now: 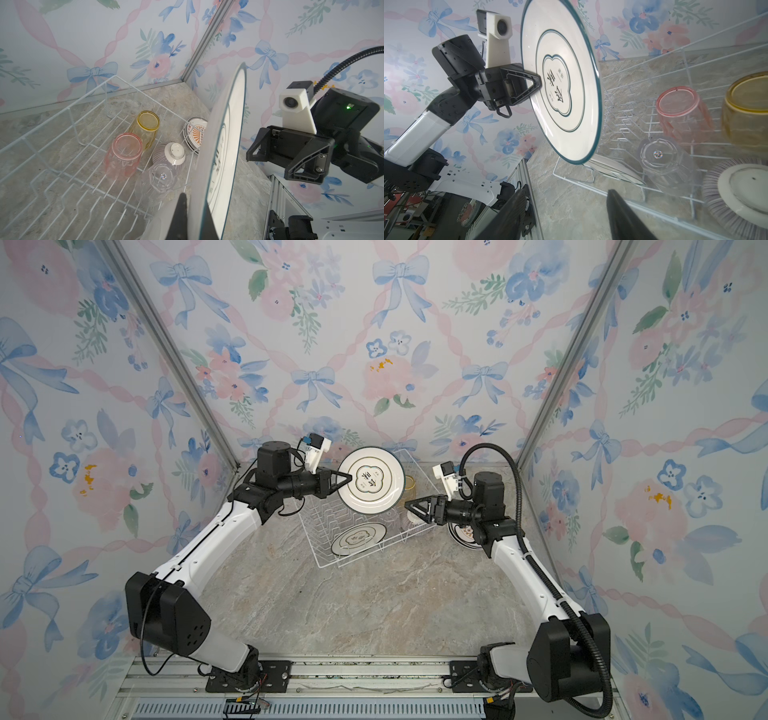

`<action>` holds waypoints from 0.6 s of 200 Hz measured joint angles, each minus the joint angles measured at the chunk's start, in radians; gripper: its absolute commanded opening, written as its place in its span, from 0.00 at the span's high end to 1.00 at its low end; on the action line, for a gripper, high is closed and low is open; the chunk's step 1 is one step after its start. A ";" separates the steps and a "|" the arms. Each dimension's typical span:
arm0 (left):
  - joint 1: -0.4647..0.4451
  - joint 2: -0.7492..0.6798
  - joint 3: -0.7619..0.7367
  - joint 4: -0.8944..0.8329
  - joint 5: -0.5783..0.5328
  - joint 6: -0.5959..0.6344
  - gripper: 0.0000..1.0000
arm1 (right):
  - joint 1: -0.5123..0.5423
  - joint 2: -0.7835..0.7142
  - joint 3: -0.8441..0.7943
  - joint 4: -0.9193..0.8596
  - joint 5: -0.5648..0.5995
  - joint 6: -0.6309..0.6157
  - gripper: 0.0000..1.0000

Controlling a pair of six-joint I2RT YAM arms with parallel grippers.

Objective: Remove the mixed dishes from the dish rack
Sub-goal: 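Raise the plate with the left gripper while the right gripper moves to its rim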

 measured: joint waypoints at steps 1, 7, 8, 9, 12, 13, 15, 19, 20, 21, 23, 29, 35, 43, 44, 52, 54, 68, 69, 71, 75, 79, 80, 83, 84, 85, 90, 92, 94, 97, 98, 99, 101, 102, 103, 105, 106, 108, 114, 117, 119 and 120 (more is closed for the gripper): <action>0.000 0.000 -0.002 0.003 0.001 -0.003 1.00 | 0.000 0.000 0.000 0.001 0.000 0.000 0.34; -0.001 0.004 -0.018 0.030 0.013 -0.023 1.00 | 0.001 0.000 -0.001 0.015 0.001 0.012 0.34; -0.001 0.004 -0.019 0.032 0.014 -0.025 1.00 | 0.001 0.000 -0.001 0.016 0.001 0.012 0.34; -0.001 0.005 -0.021 0.035 0.016 -0.027 1.00 | 0.001 0.000 -0.001 0.018 0.001 0.012 0.34; -0.003 0.006 -0.027 0.048 0.022 -0.039 1.00 | 0.001 0.000 -0.001 0.024 0.001 0.019 0.34; -0.003 0.006 -0.028 0.051 0.023 -0.041 1.00 | 0.001 0.000 -0.001 0.026 0.001 0.019 0.34; -0.005 0.008 -0.032 0.059 0.027 -0.047 1.00 | 0.001 0.000 -0.001 0.031 0.002 0.023 0.34; -0.006 0.010 -0.037 0.076 0.034 -0.058 1.00 | 0.001 0.001 -0.001 0.041 0.002 0.029 0.34; -0.006 0.010 -0.038 0.079 0.035 -0.060 1.00 | 0.001 0.001 -0.001 0.043 0.002 0.031 0.34; -0.006 0.011 -0.039 0.084 0.037 -0.063 1.00 | 0.001 0.002 -0.001 0.044 0.002 0.031 0.34; -0.007 0.013 -0.041 0.091 0.040 -0.069 1.00 | 0.001 0.002 -0.001 0.051 0.002 0.035 0.34; -0.011 0.016 -0.045 0.112 0.048 -0.082 1.00 | 0.001 0.004 -0.001 0.065 0.003 0.045 0.34; -0.015 0.019 -0.048 0.135 0.056 -0.097 1.00 | 0.001 0.006 -0.001 0.077 0.005 0.053 0.34; -0.024 0.024 -0.054 0.168 0.068 -0.117 1.00 | 0.001 0.011 -0.001 0.093 0.009 0.064 0.34; -0.026 0.025 -0.055 0.174 0.070 -0.120 1.00 | 0.001 0.012 -0.001 0.096 0.010 0.066 0.34; -0.035 0.029 -0.059 0.204 0.081 -0.137 1.00 | 0.001 0.019 -0.001 0.108 0.013 0.073 0.34; -0.037 0.030 -0.061 0.213 0.083 -0.141 1.00 | 0.001 0.022 -0.001 0.111 0.013 0.075 0.34; -0.053 0.039 -0.069 0.259 0.099 -0.166 1.00 | 0.002 0.039 -0.001 0.131 0.021 0.093 0.35; -0.054 0.040 -0.069 0.262 0.101 -0.168 1.00 | 0.002 0.040 -0.001 0.135 0.022 0.094 0.35; -0.055 0.042 -0.070 0.265 0.102 -0.171 1.00 | 0.002 0.043 -0.001 0.140 0.023 0.098 0.35; -0.060 0.045 -0.070 0.274 0.106 -0.176 1.00 | 0.003 0.047 -0.001 0.146 0.024 0.105 0.36; -0.066 0.051 -0.070 0.283 0.108 -0.180 1.00 | 0.004 0.052 -0.001 0.156 0.027 0.110 0.37; -0.066 0.052 -0.070 0.285 0.109 -0.181 1.00 | 0.005 0.053 -0.001 0.157 0.027 0.112 0.38; -0.069 0.056 -0.070 0.291 0.111 -0.183 1.00 | 0.005 0.056 -0.001 0.164 0.028 0.119 0.38; -0.070 0.058 -0.070 0.292 0.112 -0.186 1.00 | 0.006 0.057 -0.001 0.167 0.028 0.119 0.38; -0.071 0.059 -0.070 0.293 0.112 -0.186 1.00 | 0.006 0.057 -0.001 0.169 0.028 0.119 0.39; -0.077 0.066 -0.070 0.302 0.116 -0.190 1.00 | 0.008 0.061 -0.001 0.180 0.029 0.129 0.41; -0.078 0.068 -0.070 0.303 0.117 -0.192 1.00 | 0.010 0.062 -0.001 0.185 0.029 0.131 0.41; -0.080 0.071 -0.070 0.307 0.118 -0.194 1.00 | 0.011 0.063 -0.001 0.188 0.030 0.136 0.42; -0.083 0.075 -0.070 0.310 0.120 -0.195 1.00 | 0.013 0.064 -0.001 0.195 0.032 0.137 0.43; -0.085 0.078 -0.070 0.311 0.121 -0.197 1.00 | 0.013 0.064 -0.001 0.196 0.031 0.138 0.44; -0.086 0.079 -0.070 0.312 0.121 -0.197 1.00 | 0.014 0.064 -0.001 0.198 0.031 0.139 0.44; -0.087 0.081 -0.070 0.313 0.122 -0.197 1.00 | 0.014 0.065 -0.001 0.201 0.031 0.145 0.45; -0.088 0.082 -0.070 0.314 0.122 -0.198 1.00 | 0.015 0.066 -0.001 0.203 0.032 0.146 0.45; -0.090 0.085 -0.070 0.316 0.123 -0.198 1.00 | 0.015 0.066 -0.001 0.206 0.032 0.146 0.46; -0.092 0.087 -0.070 0.317 0.123 -0.200 1.00 | 0.017 0.066 -0.001 0.212 0.031 0.148 0.47; -0.093 0.090 -0.070 0.317 0.123 -0.201 1.00 | 0.017 0.066 -0.001 0.214 0.031 0.151 0.48; -0.095 0.092 -0.069 0.318 0.124 -0.201 1.00 | 0.019 0.067 -0.001 0.216 0.032 0.158 0.49; -0.100 0.101 -0.069 0.320 0.125 -0.204 1.00 | 0.020 0.068 -0.001 0.230 0.035 0.168 0.52; -0.103 0.106 -0.069 0.320 0.125 -0.204 1.00 | 0.021 0.068 0.000 0.237 0.035 0.167 0.54; -0.105 0.110 -0.069 0.321 0.127 -0.207 1.00 | 0.021 0.068 0.000 0.241 0.037 0.171 0.55; -0.105 0.111 -0.069 0.322 0.128 -0.208 1.00 | 0.021 0.068 0.000 0.241 0.037 0.174 0.56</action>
